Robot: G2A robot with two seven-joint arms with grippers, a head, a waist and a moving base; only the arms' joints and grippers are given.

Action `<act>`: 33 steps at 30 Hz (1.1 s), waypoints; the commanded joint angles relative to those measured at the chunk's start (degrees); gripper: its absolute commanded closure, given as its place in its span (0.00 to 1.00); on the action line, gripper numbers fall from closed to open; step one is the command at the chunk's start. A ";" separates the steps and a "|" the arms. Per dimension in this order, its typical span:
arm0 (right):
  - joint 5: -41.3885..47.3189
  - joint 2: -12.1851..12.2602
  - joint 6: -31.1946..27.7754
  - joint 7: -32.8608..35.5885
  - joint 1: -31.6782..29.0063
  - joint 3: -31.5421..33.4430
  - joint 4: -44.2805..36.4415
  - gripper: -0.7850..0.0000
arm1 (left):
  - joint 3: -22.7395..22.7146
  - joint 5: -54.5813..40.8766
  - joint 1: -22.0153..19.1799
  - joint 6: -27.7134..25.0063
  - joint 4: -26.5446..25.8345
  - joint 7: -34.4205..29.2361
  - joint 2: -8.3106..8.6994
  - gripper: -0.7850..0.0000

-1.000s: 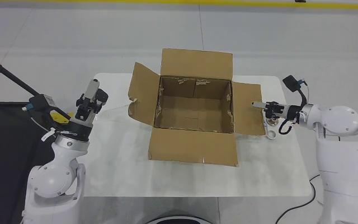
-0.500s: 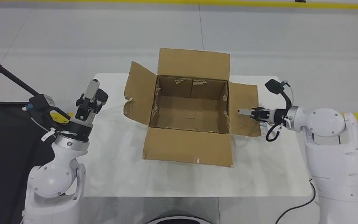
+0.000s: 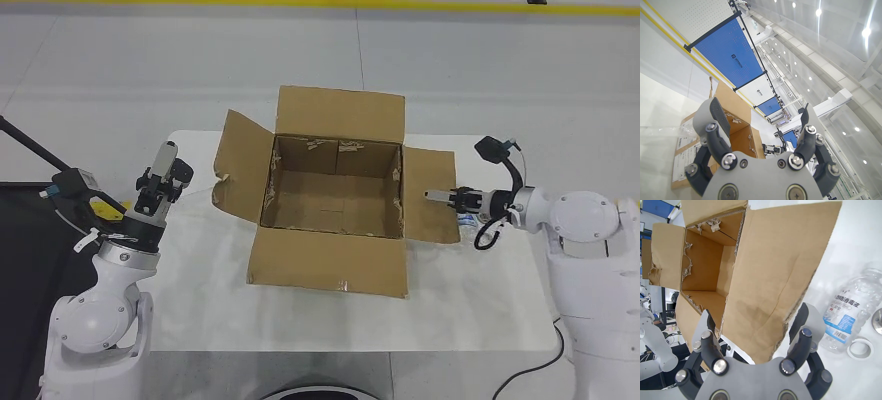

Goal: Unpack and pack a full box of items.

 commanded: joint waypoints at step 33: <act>2.29 2.43 -2.39 -0.79 -6.04 7.69 -4.32 0.00 | 0.00 0.00 0.00 0.00 0.00 0.00 0.00 0.00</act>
